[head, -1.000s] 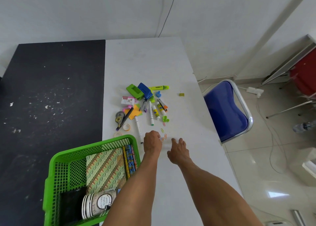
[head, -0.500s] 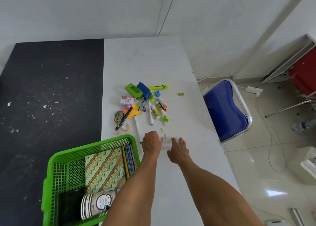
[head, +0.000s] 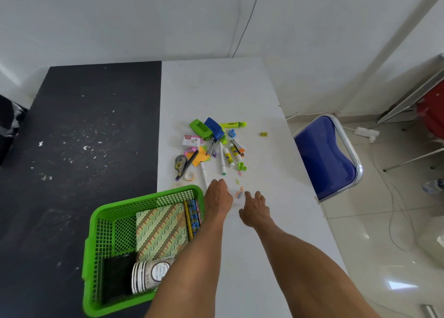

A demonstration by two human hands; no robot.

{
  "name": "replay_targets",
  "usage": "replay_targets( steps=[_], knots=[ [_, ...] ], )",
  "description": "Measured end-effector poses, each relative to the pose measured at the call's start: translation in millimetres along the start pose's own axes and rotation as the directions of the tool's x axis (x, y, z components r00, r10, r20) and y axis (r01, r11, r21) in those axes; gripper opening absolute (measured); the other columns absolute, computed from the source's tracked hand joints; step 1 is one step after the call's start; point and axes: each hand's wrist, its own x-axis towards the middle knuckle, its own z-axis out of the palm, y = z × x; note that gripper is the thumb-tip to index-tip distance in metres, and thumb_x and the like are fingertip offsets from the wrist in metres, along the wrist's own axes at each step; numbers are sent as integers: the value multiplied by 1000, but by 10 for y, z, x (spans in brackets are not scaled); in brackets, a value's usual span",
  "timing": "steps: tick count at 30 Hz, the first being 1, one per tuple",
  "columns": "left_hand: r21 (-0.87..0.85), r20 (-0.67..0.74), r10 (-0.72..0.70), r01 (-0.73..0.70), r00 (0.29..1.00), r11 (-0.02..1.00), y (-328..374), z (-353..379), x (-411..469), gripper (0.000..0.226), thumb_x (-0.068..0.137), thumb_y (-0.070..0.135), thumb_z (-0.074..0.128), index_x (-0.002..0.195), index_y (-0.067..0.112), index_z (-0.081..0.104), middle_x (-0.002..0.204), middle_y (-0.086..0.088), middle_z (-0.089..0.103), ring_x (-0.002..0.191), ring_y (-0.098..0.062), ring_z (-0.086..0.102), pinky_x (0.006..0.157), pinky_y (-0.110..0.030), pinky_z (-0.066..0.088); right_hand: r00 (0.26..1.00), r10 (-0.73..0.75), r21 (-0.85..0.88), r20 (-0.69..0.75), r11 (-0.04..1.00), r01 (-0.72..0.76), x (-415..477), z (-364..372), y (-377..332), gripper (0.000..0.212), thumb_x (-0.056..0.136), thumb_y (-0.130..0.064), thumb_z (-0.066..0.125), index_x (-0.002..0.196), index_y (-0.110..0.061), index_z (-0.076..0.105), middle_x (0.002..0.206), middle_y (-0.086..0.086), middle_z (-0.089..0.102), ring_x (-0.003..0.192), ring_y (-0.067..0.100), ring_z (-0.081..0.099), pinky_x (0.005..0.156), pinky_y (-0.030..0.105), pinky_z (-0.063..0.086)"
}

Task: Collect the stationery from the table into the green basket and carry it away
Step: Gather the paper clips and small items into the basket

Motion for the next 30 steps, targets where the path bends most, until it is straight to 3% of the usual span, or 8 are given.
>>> replay_targets(
  steps=[5, 10, 14, 17, 20, 23, 30],
  knots=[
    [-66, -50, 53, -56, 997, 996, -315, -329, -149, 14, 91, 11, 51, 101, 13, 61, 108, -6, 57, 103, -25, 55, 77, -36, 48, 999, -33, -5, -36, 999, 32, -197, -5, -293, 55, 92, -19, 46, 143, -16, 26, 142, 13, 26, 131, 30, 27, 100, 46, 39],
    [-112, 32, 16, -13, 999, 994, -717, -616, -411, 16, 83, 12, 52, 83, 17, 67, 94, -2, 67, 87, -24, 62, 66, -32, 50, 997, -65, -27, -46, 998, 64, -421, 42, -589, 56, 91, -14, 46, 143, -15, 27, 155, 20, 9, 141, 33, 15, 104, 49, 34],
    [-22, 242, 35, -31, 970, 999, -1003, -606, -627, 18, 81, 13, 57, 81, 12, 75, 86, -7, 72, 80, -25, 66, 70, -36, 57, 995, -73, -42, -71, 997, 70, -522, 74, -719, 53, 90, -15, 47, 140, -13, 29, 152, 21, 14, 142, 35, 13, 103, 50, 34],
    [21, 442, 40, -54, 896, 998, -1149, -445, -749, 20, 82, 10, 57, 86, 5, 76, 85, -10, 73, 80, -27, 68, 74, -39, 59, 995, -61, -39, -80, 998, 58, -573, 100, -790, 52, 90, -16, 48, 139, -13, 31, 149, 20, 19, 141, 35, 14, 102, 51, 35],
    [74, 549, 32, -86, 835, 994, -1212, -293, -808, 14, 79, 10, 64, 84, 11, 77, 85, -7, 74, 80, -26, 68, 76, -39, 59, 996, -44, -40, -80, 998, 41, -619, 138, -810, 53, 89, -17, 48, 139, -13, 31, 149, 21, 19, 140, 36, 17, 101, 51, 35],
    [140, 565, 14, -113, 825, 984, -1228, -191, -865, 16, 76, 9, 73, 91, 13, 77, 94, -4, 74, 85, -21, 68, 82, -38, 58, 997, -32, -40, -68, 999, 29, -679, 184, -791, 54, 89, -17, 49, 139, -13, 30, 153, 22, 13, 139, 36, 18, 101, 51, 35],
    [193, 527, 19, -141, 849, 971, -1259, -109, -940, 22, 81, 7, 67, 102, 9, 73, 101, -6, 71, 88, -26, 67, 83, -39, 57, 999, 2, -41, -52, 999, -4, -752, 304, -726, 53, 90, -20, 50, 139, -14, 31, 149, 19, 19, 136, 34, 22, 100, 50, 36]
  ],
)
